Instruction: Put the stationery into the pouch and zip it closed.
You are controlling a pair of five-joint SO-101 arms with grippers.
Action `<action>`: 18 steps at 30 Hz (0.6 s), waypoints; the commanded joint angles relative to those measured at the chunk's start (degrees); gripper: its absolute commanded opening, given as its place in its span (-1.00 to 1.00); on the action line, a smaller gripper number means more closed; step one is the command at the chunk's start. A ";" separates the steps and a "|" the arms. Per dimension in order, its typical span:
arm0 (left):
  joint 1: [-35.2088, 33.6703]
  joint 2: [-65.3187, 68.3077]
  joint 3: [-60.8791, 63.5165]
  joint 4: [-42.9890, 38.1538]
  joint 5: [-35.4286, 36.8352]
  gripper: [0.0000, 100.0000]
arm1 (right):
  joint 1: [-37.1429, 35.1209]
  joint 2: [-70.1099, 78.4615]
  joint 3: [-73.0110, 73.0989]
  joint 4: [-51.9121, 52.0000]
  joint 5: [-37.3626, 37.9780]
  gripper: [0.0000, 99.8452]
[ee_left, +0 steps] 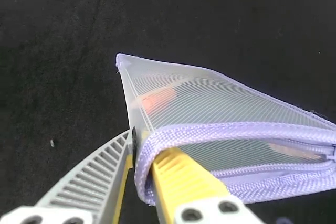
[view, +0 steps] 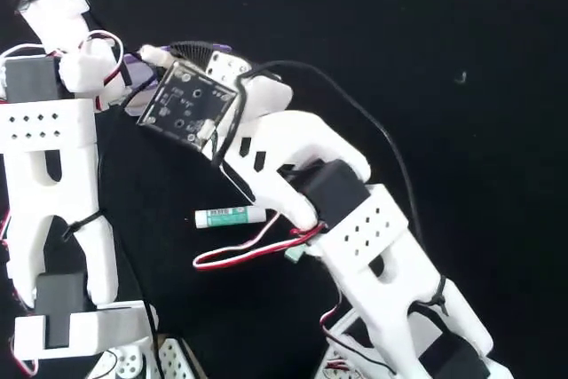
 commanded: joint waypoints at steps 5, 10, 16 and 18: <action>-0.57 -2.11 -0.66 -1.14 -0.44 -0.94 | 0.44 -3.56 -0.92 -9.05 -14.33 -0.98; -0.57 -2.11 -0.66 -1.14 -0.44 -0.94 | 3.08 -12.18 11.91 -23.21 -24.00 -0.98; -0.48 -2.11 -0.66 -1.14 -0.26 -0.94 | 3.43 -21.93 30.29 -47.56 -26.73 -0.98; -0.48 -2.11 -0.66 -1.14 -0.26 -0.94 | 3.43 -21.85 32.04 -50.90 -26.73 -0.98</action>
